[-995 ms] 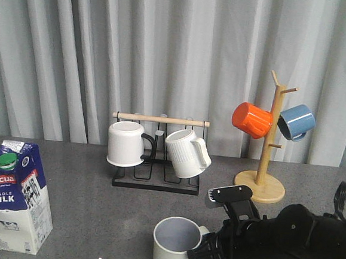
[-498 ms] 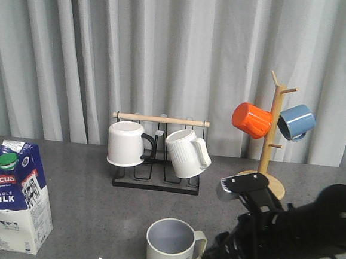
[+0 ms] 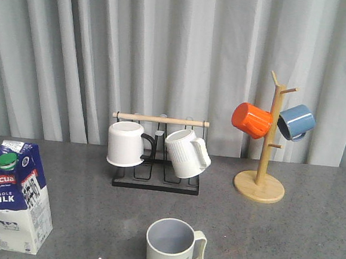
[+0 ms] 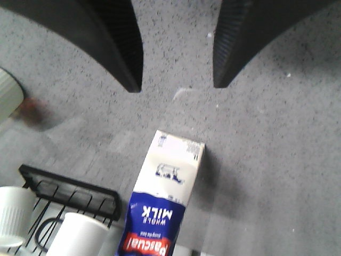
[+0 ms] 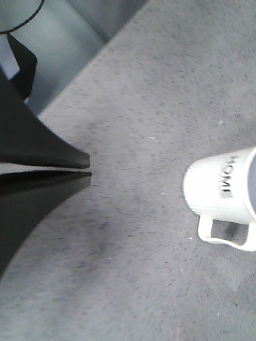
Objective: Place milk next to cup
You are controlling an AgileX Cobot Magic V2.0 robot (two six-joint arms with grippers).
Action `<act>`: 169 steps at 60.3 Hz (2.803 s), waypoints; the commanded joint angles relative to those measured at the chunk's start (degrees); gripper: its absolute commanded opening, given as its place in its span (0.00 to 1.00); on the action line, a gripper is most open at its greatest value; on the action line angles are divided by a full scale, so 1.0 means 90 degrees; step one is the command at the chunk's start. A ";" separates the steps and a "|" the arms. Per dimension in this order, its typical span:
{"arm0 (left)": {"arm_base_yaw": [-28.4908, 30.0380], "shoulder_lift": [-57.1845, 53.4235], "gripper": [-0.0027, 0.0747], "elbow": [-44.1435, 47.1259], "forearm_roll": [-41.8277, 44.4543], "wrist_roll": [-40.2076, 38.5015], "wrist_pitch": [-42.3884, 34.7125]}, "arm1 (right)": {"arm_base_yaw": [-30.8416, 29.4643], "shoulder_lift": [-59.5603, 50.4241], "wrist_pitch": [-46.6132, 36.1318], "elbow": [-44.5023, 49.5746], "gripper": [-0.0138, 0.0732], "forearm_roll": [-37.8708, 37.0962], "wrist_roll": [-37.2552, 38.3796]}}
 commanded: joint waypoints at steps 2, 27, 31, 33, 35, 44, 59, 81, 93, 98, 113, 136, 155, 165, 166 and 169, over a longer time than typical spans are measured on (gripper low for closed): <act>-0.0019 0.0097 0.44 -0.0201 -0.0039 0.0001 -0.0170 | -0.0029 -0.0864 -0.0423 0.0447 0.15 -0.0067 -0.0080; -0.0019 0.0596 0.74 -0.1456 -0.0305 0.0673 0.1307 | -0.0029 -0.1541 -0.0716 0.1690 0.15 -0.0073 -0.0067; -0.0019 0.0856 0.77 -0.1959 -0.0546 0.0986 0.1685 | -0.0029 -0.1541 -0.0716 0.1690 0.15 -0.0073 -0.0058; -0.0019 0.1021 0.78 -0.2226 -0.0670 0.1174 0.1880 | -0.0029 -0.1541 -0.0722 0.1690 0.15 -0.0073 -0.0059; -0.0019 0.1190 0.79 -0.2457 -0.0765 0.1338 0.2027 | -0.0029 -0.1541 -0.0723 0.1690 0.15 -0.0073 -0.0044; -0.0019 0.2004 0.79 -0.3753 -0.0873 0.1693 0.2426 | -0.0029 -0.1541 -0.0695 0.1690 0.15 -0.0050 0.0033; -0.0019 0.3865 0.78 -0.5978 -0.0862 0.2105 0.2928 | -0.0029 -0.1541 -0.0646 0.1690 0.15 0.0012 0.0056; -0.0019 0.6596 0.78 -0.8478 -0.0820 0.2118 0.3291 | -0.0029 -0.1541 -0.0631 0.1690 0.15 0.0026 0.0056; -0.0019 0.7360 0.78 -0.8697 -0.0813 0.2118 0.3416 | -0.0029 -0.1541 -0.0631 0.1690 0.15 0.0021 0.0056; -0.0019 0.7597 0.78 -0.8697 -0.0813 0.2112 0.3384 | -0.0029 -0.1541 -0.0636 0.1690 0.15 0.0021 0.0056; -0.0013 0.8231 0.78 -0.8697 -0.0732 0.2112 0.3369 | -0.0029 -0.1541 -0.0642 0.1690 0.15 0.0000 0.0056; -0.0013 0.8787 0.65 -0.8697 -0.0544 0.2112 0.3333 | -0.0029 -0.1541 -0.0662 0.1690 0.15 0.0000 0.0056; -0.0013 0.8771 0.21 -0.8718 -0.0576 0.2112 0.3481 | -0.0029 -0.1541 -0.0682 0.1690 0.15 0.0000 0.0056; -0.0020 0.8513 0.05 -0.8718 -0.1000 0.2112 0.3683 | -0.0029 -0.1541 -0.0694 0.1690 0.15 0.0000 0.0056; -0.0020 0.8475 0.04 -0.8718 -0.1077 0.2112 0.3683 | -0.0029 -0.1541 -0.0694 0.1690 0.15 0.0000 0.0056; -0.0020 0.8339 0.02 -0.8718 -0.1377 0.2145 0.3641 | -0.0029 -0.1541 -0.0700 0.1690 0.15 0.0000 0.0056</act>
